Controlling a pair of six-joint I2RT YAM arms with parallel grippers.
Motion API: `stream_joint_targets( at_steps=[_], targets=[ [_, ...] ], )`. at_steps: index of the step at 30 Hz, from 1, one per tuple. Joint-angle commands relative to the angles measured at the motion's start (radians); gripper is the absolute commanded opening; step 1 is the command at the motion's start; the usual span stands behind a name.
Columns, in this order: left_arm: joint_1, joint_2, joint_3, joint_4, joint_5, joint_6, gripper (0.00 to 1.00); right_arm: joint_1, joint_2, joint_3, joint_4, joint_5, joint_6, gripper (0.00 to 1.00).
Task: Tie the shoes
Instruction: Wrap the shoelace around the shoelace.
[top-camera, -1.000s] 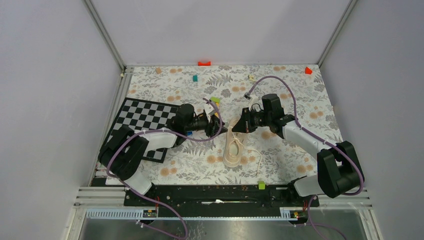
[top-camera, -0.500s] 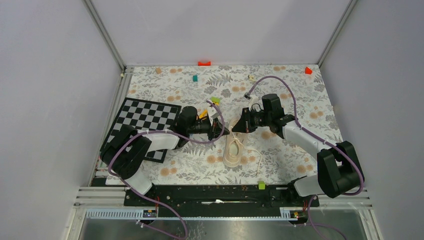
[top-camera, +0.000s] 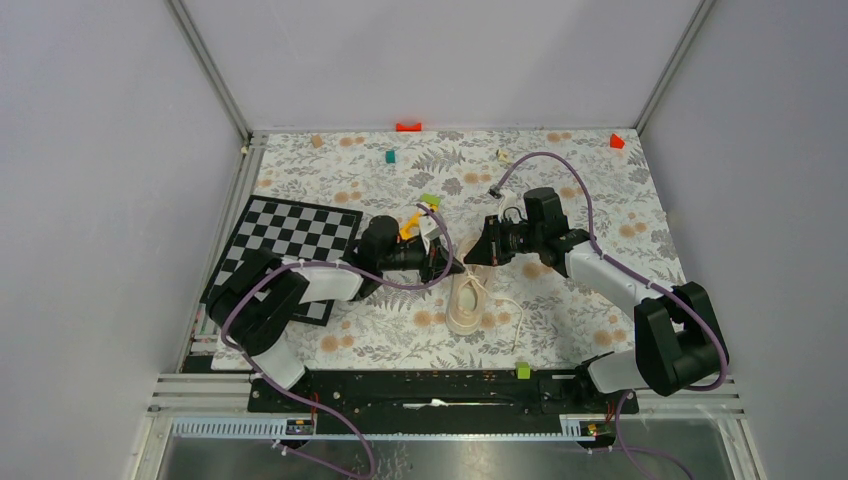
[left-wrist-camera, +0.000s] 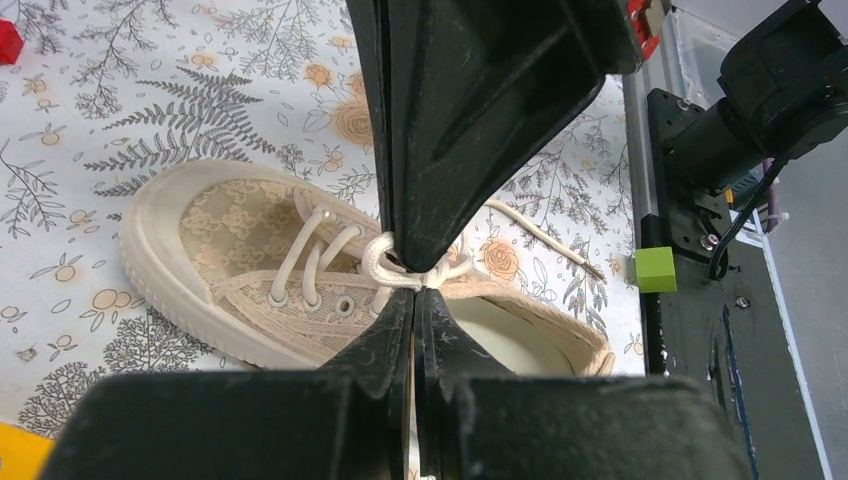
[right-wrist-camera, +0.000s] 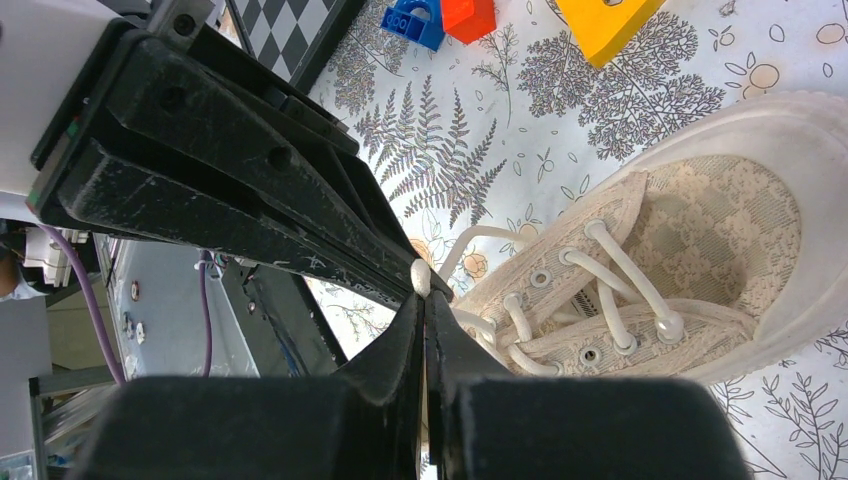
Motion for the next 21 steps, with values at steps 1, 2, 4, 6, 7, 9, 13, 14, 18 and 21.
stream_joint_targets(
  at_steps=[1, 2, 4, 6, 7, 9, 13, 14, 18, 21],
  targets=[
    [-0.008, 0.017, 0.003, 0.055, 0.013, 0.008, 0.00, -0.004, -0.031, -0.005, 0.046, -0.020, 0.009, 0.00],
    [-0.008, 0.019, 0.002, 0.058, 0.010, 0.007, 0.00, -0.004, -0.030, -0.005, 0.046, -0.020, 0.010, 0.00],
    [-0.008, 0.023, 0.004, 0.066, 0.010, 0.002, 0.00, -0.003, -0.031, -0.006, 0.046, -0.020, 0.009, 0.00],
    [-0.008, 0.026, 0.005, 0.070, 0.011, -0.003, 0.00, -0.003, -0.030, -0.005, 0.046, -0.020, 0.009, 0.00],
    [-0.008, 0.028, 0.006, 0.072, 0.014, -0.005, 0.00, -0.003, -0.030, -0.006, 0.046, -0.020, 0.009, 0.00],
    [-0.010, 0.036, 0.008, 0.075, 0.016, -0.010, 0.00, -0.003, -0.028, -0.006, 0.048, -0.021, 0.010, 0.00],
    [-0.014, 0.052, 0.010, 0.107, 0.017, -0.040, 0.00, -0.003, -0.028, -0.004, 0.049, -0.023, 0.010, 0.00],
    [-0.014, 0.055, 0.009, 0.117, 0.018, -0.048, 0.00, -0.003, -0.028, -0.005, 0.049, -0.023, 0.011, 0.00],
    [-0.013, 0.063, 0.008, 0.134, 0.025, -0.061, 0.07, -0.003, -0.029, -0.005, 0.049, -0.024, 0.011, 0.00],
    [-0.014, 0.066, 0.007, 0.149, 0.031, -0.069, 0.12, -0.002, -0.029, -0.006, 0.049, -0.023, 0.013, 0.00]
  ],
)
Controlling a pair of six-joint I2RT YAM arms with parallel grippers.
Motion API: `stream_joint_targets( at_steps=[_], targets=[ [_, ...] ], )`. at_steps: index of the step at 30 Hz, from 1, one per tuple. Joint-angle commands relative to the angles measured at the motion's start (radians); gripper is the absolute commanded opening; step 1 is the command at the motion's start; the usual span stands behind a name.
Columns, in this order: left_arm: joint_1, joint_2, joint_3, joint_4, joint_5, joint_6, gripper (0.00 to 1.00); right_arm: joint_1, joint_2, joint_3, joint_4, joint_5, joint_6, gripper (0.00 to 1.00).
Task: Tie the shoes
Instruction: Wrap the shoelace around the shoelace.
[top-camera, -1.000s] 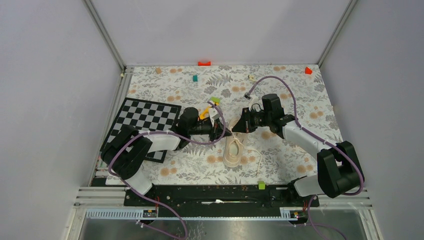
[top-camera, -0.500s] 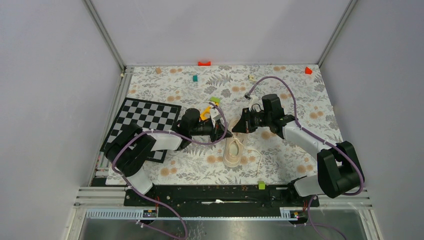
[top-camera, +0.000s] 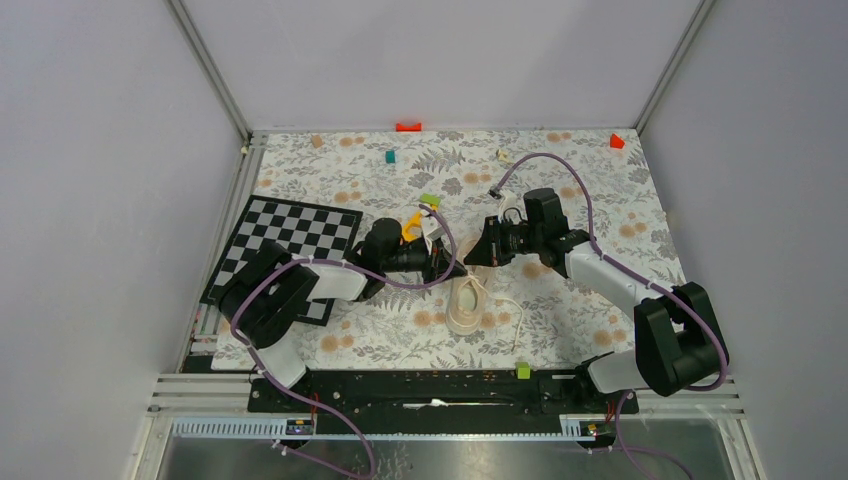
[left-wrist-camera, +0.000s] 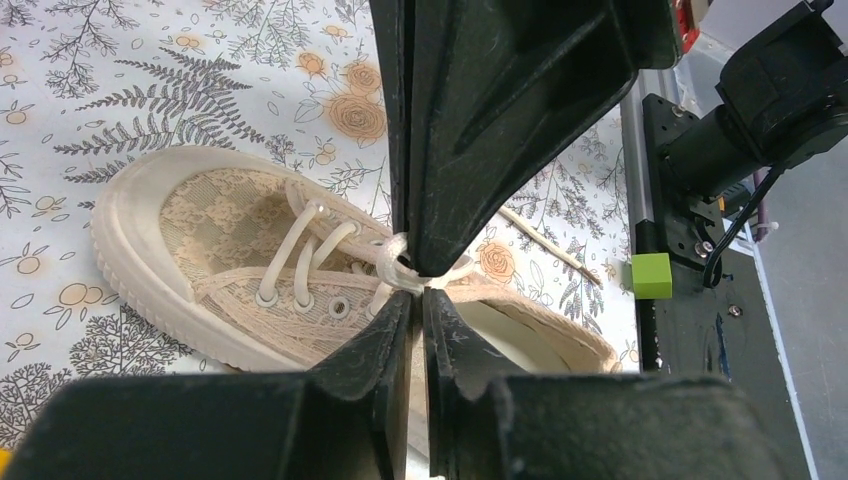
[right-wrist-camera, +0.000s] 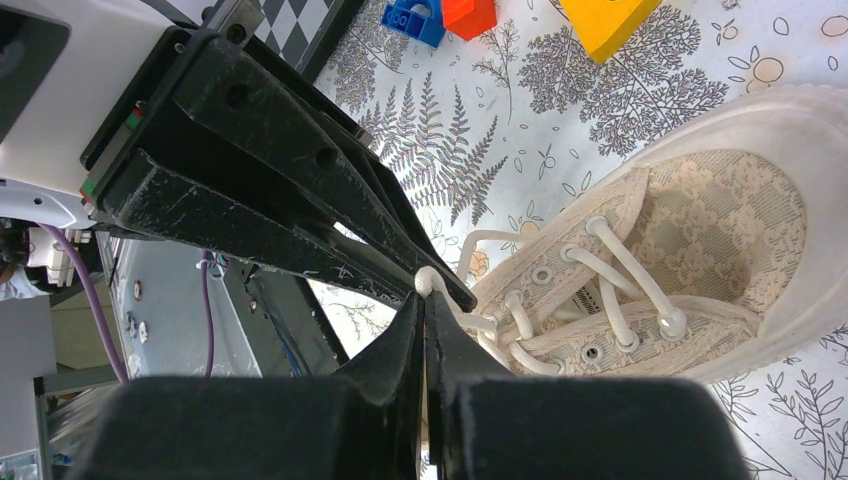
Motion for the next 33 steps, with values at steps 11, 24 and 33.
stream_joint_targets(
  at_steps=[11, 24, 33],
  targets=[
    [-0.004, 0.032, 0.007, 0.135, 0.065, -0.056, 0.20, -0.003, -0.024, 0.003, 0.049, -0.025, 0.010, 0.00],
    [-0.005, 0.055, 0.005, 0.210, 0.054, -0.112, 0.28, -0.002, -0.020, -0.001, 0.049, -0.028, 0.010, 0.00],
    [-0.005, 0.065, 0.002, 0.221, 0.058, -0.122, 0.27, -0.003, -0.021, 0.000, 0.049, -0.026, 0.009, 0.00]
  ],
)
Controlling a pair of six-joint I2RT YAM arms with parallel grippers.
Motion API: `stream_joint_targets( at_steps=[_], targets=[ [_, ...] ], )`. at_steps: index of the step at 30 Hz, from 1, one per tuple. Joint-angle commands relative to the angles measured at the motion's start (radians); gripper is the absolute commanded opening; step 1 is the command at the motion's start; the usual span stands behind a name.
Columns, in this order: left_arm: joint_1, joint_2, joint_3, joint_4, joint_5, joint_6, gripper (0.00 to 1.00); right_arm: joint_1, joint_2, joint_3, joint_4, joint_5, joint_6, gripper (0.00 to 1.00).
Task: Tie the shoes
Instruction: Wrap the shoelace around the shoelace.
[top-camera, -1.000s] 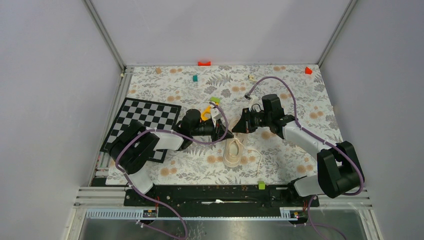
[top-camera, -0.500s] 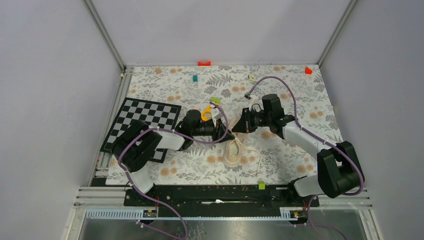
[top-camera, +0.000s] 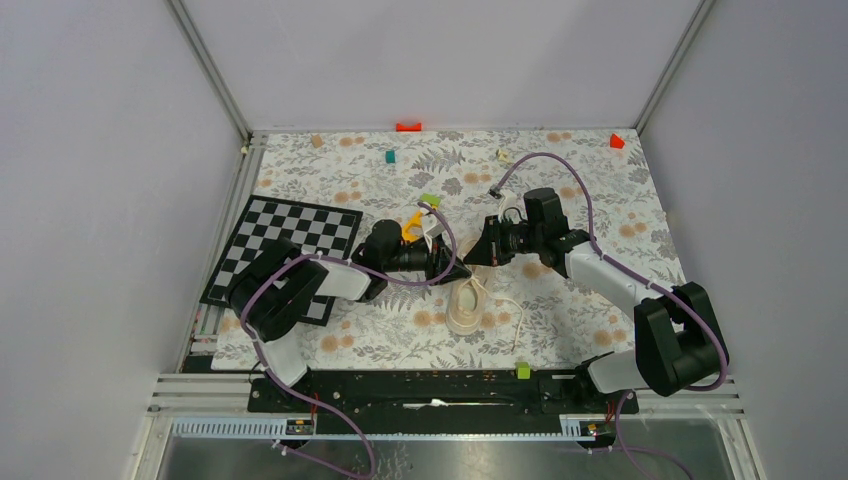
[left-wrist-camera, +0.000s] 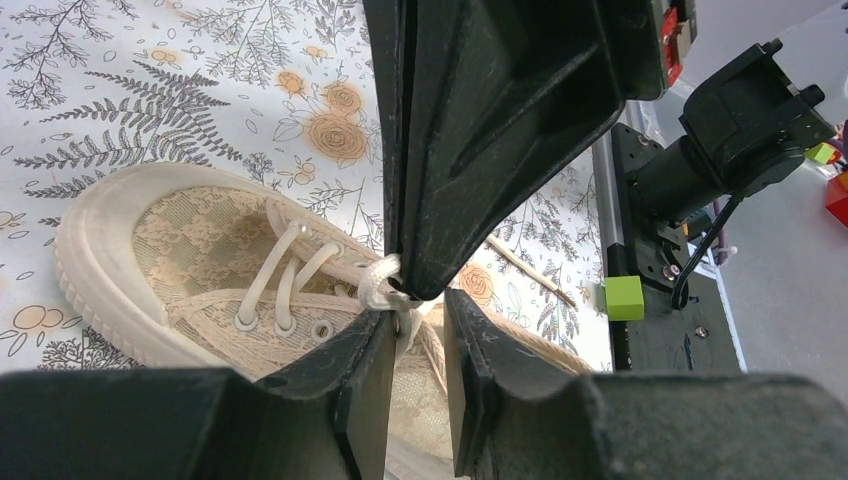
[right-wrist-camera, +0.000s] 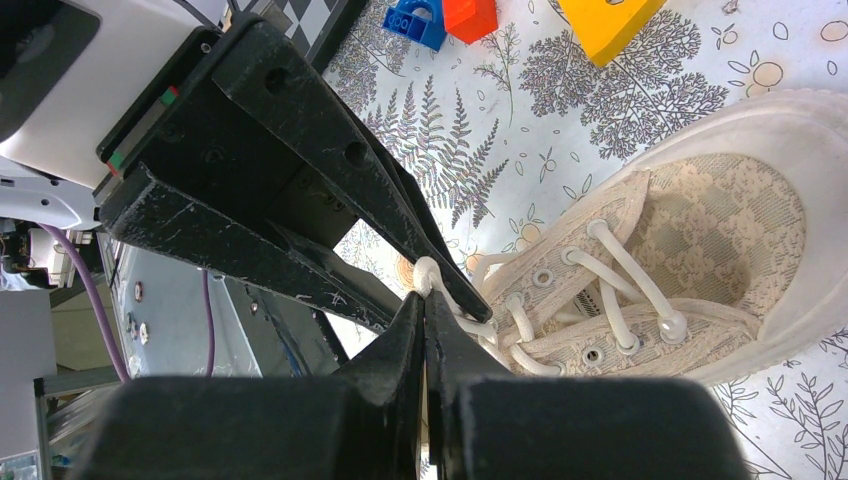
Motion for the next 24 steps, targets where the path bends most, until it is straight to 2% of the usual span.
stream_joint_targets(
  at_steps=[1, 17, 21, 24],
  targets=[
    [-0.004, 0.008, 0.004, 0.085, 0.032, -0.012, 0.27, -0.003, -0.021, 0.002, 0.042, -0.027, 0.004, 0.00],
    [-0.011, 0.034, 0.012, 0.136, 0.034, -0.054, 0.23, -0.003, -0.020, 0.000, 0.043, -0.028, 0.006, 0.00],
    [-0.011, 0.051, 0.017, 0.160, 0.038, -0.078, 0.16, -0.003, -0.024, 0.000, 0.041, -0.029, 0.007, 0.00],
    [-0.013, 0.055, 0.018, 0.164, 0.039, -0.082, 0.04, -0.003, -0.028, -0.002, 0.042, -0.026, 0.007, 0.00]
  ],
)
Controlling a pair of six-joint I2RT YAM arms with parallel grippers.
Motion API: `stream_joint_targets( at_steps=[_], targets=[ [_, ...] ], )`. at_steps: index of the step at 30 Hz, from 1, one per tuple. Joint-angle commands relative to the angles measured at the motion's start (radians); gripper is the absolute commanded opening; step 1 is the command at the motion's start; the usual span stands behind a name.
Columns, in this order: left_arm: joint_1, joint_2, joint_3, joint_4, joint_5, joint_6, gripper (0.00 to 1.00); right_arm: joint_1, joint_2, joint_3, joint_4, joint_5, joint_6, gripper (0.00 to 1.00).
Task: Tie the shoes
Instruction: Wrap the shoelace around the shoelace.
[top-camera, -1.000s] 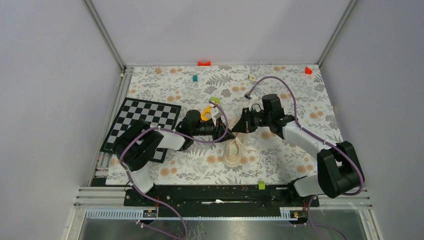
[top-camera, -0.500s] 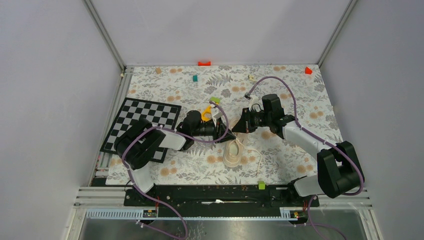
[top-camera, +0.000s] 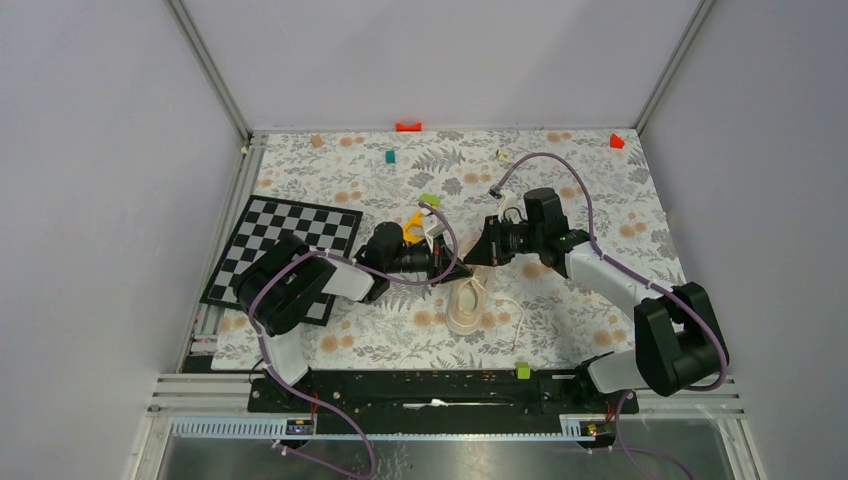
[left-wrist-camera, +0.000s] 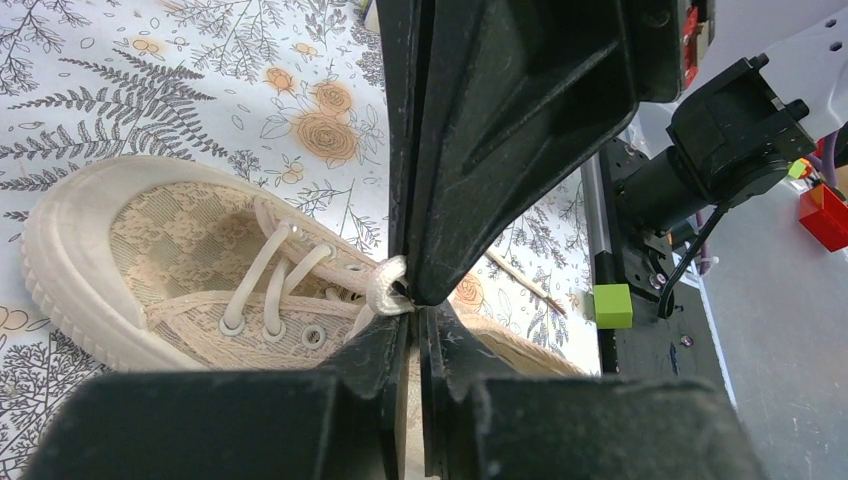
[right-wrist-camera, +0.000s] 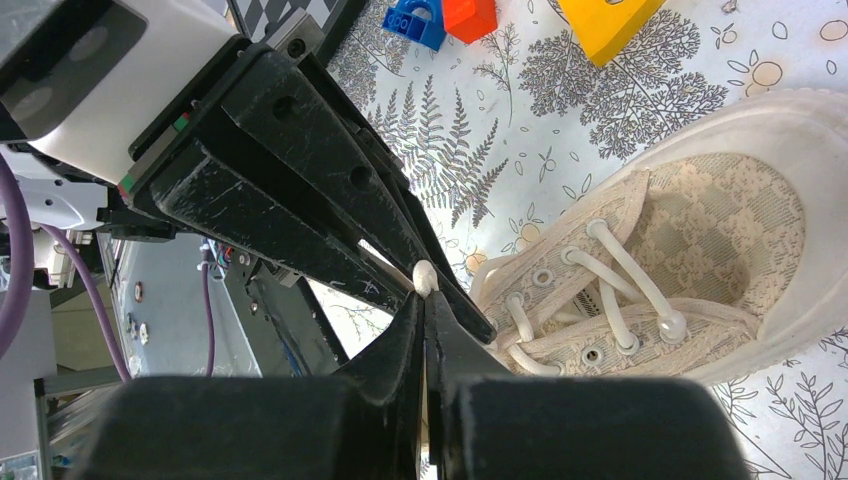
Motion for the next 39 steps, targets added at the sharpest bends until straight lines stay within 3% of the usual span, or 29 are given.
stream_joint_targets(
  at_steps=[1, 5, 6, 8, 10, 12, 13, 14, 18, 23, 29, 35, 39],
  targets=[
    [-0.007, 0.006, 0.016, 0.095, 0.034, -0.016, 0.00, -0.003, -0.028, -0.004, 0.042, -0.027, 0.006, 0.00],
    [-0.007, -0.003, 0.005, 0.098, 0.033, -0.010, 0.00, -0.003, -0.032, -0.002, 0.040, -0.025, 0.013, 0.00],
    [-0.007, -0.007, -0.002, 0.103, 0.031, -0.009, 0.00, -0.003, -0.036, -0.002, 0.041, -0.025, 0.020, 0.05],
    [-0.007, -0.014, -0.013, 0.115, 0.024, -0.010, 0.00, -0.003, -0.058, -0.001, 0.033, -0.018, 0.029, 0.29],
    [-0.007, -0.020, -0.020, 0.121, 0.024, -0.013, 0.00, -0.003, -0.108, -0.002, 0.016, 0.007, 0.036, 0.45],
    [-0.009, -0.026, -0.026, 0.129, 0.025, -0.013, 0.00, -0.004, -0.161, -0.009, -0.013, 0.052, 0.037, 0.55],
    [-0.009, -0.029, -0.027, 0.132, 0.025, -0.013, 0.00, -0.004, -0.192, -0.015, -0.042, 0.078, 0.037, 0.70],
    [-0.010, -0.032, -0.029, 0.133, 0.026, -0.013, 0.00, -0.004, -0.219, -0.023, -0.065, 0.105, 0.041, 0.74],
    [-0.011, -0.041, -0.027, 0.132, 0.032, -0.010, 0.00, -0.004, -0.354, -0.081, -0.160, 0.322, 0.093, 0.75],
    [-0.022, -0.050, -0.007, 0.116, 0.041, -0.009, 0.00, -0.004, -0.531, -0.161, -0.297, 0.503, 0.148, 0.66],
    [-0.041, -0.078, 0.001, 0.046, 0.018, 0.036, 0.00, -0.004, -0.739, -0.185, -0.642, 0.881, 0.328, 0.60],
    [-0.048, -0.072, 0.009, 0.038, 0.002, 0.045, 0.00, -0.003, -0.771, -0.231, -0.906, 0.924, 0.603, 0.55],
    [-0.052, -0.072, 0.016, 0.026, -0.008, 0.055, 0.00, -0.004, -0.700, -0.288, -0.885, 0.838, 0.666, 0.54]
  ],
)
